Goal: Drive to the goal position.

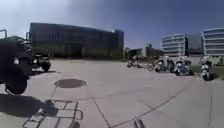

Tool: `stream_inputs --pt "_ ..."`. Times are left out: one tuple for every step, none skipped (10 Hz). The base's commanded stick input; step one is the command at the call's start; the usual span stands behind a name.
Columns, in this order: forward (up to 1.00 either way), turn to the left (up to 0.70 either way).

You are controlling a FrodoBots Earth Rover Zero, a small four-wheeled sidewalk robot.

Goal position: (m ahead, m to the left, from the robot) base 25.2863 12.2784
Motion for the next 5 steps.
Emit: stream_inputs --pt "0.00 0.00" --pt "0.00 0.00" --pt "0.00 0.00" --pt "0.00 0.00" --pt "0.00 0.00"
